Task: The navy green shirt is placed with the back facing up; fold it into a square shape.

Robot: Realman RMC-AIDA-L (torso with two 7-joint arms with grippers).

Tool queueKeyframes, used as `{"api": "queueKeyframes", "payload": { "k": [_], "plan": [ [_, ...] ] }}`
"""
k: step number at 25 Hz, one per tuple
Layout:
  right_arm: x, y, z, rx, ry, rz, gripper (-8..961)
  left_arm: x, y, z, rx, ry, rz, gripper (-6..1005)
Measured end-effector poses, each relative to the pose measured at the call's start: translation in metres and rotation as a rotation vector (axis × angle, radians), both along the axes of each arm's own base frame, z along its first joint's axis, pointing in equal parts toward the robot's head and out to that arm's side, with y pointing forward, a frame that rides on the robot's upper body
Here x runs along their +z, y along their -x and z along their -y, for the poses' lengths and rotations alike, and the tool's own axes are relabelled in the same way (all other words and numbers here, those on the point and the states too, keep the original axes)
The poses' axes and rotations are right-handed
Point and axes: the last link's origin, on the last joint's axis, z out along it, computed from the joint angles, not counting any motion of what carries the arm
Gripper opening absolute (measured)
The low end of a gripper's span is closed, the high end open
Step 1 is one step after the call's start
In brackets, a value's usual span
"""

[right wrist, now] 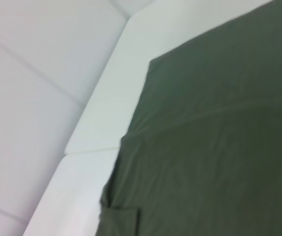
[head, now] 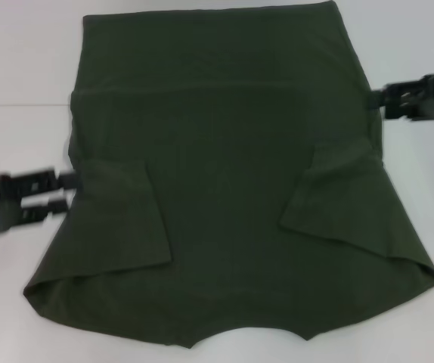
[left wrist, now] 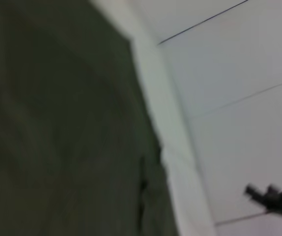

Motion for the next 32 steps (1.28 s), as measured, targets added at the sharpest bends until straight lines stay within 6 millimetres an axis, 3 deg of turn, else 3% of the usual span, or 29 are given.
{"api": "queueKeyframes", "payload": {
  "k": [2, 10, 32],
  "plan": [
    [0.010, -0.005, -0.002, -0.033, -0.014, 0.004, 644, -0.001, 0.008, 0.007, 0.065, 0.064, -0.016, 765],
    [0.029, 0.005, -0.021, -0.105, -0.015, 0.122, 644, -0.005, 0.032, 0.016, 0.219, 0.132, -0.124, 766],
    [0.024, 0.015, -0.031, -0.107, -0.010, 0.177, 645, -0.015, 0.069, 0.012, 0.394, 0.068, -0.248, 765]
  ]
}}
